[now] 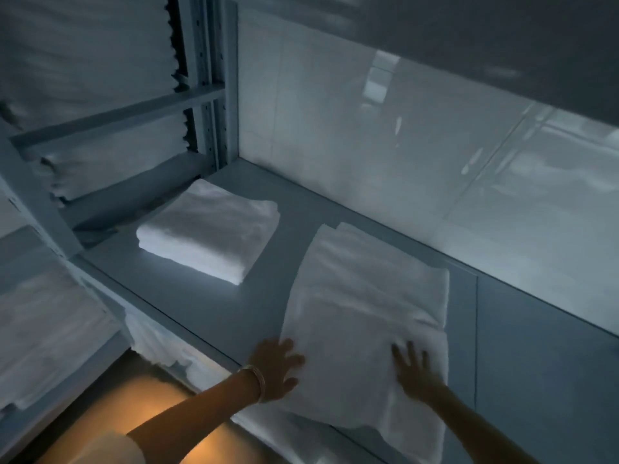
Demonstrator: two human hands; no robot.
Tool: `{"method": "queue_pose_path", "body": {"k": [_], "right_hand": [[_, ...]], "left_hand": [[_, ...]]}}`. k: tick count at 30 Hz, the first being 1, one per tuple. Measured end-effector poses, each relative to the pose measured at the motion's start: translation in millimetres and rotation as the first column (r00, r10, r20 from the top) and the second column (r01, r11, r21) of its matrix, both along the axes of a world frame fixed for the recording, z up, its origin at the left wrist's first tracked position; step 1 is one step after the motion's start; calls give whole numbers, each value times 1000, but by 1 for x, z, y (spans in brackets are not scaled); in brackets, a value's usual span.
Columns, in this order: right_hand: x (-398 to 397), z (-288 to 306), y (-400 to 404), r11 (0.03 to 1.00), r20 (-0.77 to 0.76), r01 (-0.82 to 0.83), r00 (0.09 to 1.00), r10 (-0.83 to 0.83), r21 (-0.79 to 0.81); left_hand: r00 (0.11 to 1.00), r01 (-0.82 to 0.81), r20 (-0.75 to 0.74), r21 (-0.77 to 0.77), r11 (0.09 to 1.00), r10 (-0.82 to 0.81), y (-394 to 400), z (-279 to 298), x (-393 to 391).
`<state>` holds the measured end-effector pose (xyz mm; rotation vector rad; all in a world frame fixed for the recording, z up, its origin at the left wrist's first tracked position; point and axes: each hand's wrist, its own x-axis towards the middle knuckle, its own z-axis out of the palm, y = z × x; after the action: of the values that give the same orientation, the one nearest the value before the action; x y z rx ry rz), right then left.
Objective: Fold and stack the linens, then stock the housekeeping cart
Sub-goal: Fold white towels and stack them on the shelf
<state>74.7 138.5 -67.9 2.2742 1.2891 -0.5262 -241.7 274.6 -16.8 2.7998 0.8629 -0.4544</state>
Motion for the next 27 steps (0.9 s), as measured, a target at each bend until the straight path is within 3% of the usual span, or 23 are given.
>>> {"method": "queue_pose_path", "body": {"k": [1,3,5,7,10,13,15,18,21,25,27], "right_hand": [[-3,33,7,997,40,43,998,-46,66],[5,56,14,976,57,210,975,-213,50],[-2,76,16,956,-3,280,960,-281,92],[-13,85,4,942,-86,245,969,-231,231],[-31,79,-38,949,-169,134,982,-88,285],[-33,63,-89,978,-222,47,975,-1,201],[-22,52,-120,977,-246,48,969,5,209],[-2,50,-149,971,-213,42,977,10,236],[14,51,-175,978,-181,69,983,-33,195],[17,48,-212,949,-49,9,999,7,315],[18,42,-222,945,-37,67,998,-58,321]], "left_hand": [[993,97,60,3,995,-97,-20,2,8],[940,301,234,-228,926,-248,-61,7,32],[910,395,304,-424,815,-283,-94,23,62],[900,414,342,-474,777,-271,-99,27,87],[900,339,380,-306,890,-212,-65,20,98],[899,329,326,-58,943,-293,-10,16,93],[943,294,180,-66,953,-279,17,8,89],[941,321,140,-94,942,-307,35,-34,86],[921,390,41,-74,918,-387,10,-26,86],[895,446,-20,39,894,-445,-44,-22,78],[889,457,-27,61,887,-456,-62,-30,74]]}}
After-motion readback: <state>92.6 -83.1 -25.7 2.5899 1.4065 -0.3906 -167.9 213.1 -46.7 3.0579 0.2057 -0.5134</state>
